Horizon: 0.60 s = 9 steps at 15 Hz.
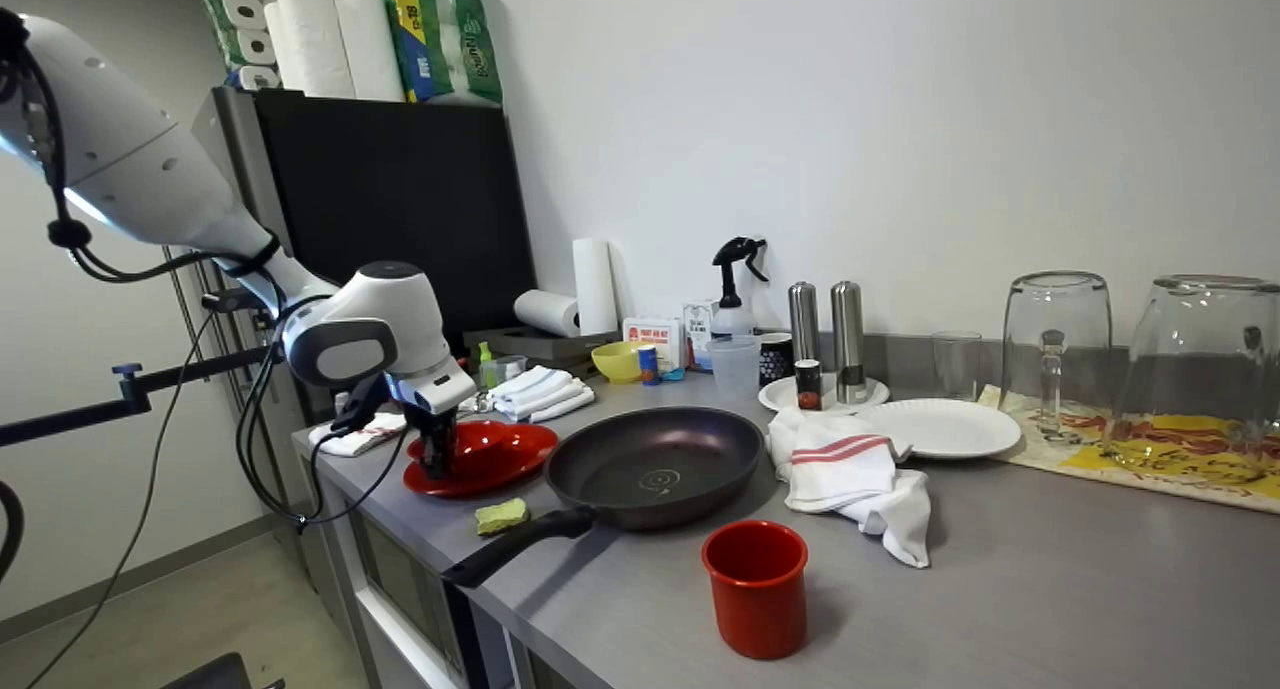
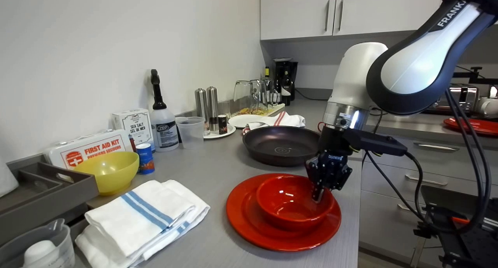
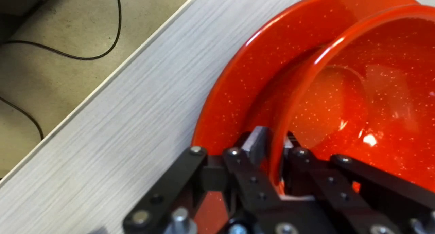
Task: Pick up the bowl and put it on the plate
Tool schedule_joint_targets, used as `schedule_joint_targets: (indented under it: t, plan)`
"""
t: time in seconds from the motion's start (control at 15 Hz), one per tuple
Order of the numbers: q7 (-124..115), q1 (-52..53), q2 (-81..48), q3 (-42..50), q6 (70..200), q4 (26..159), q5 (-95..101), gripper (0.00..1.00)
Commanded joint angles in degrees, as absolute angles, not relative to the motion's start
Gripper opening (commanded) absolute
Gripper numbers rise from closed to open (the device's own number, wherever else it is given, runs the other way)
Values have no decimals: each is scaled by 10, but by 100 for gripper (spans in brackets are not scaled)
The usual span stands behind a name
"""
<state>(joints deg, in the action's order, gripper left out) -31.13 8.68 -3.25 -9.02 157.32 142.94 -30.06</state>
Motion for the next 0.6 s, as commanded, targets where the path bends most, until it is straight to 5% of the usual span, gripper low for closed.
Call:
schedule_joint_targets:
  t: [0.0, 0.53]
  plan:
    - [-295, 86, -46, -91, 1580, 1414, -317, 34]
    - [-306, 85, -39, -89, 1576, 1402, -304, 92]
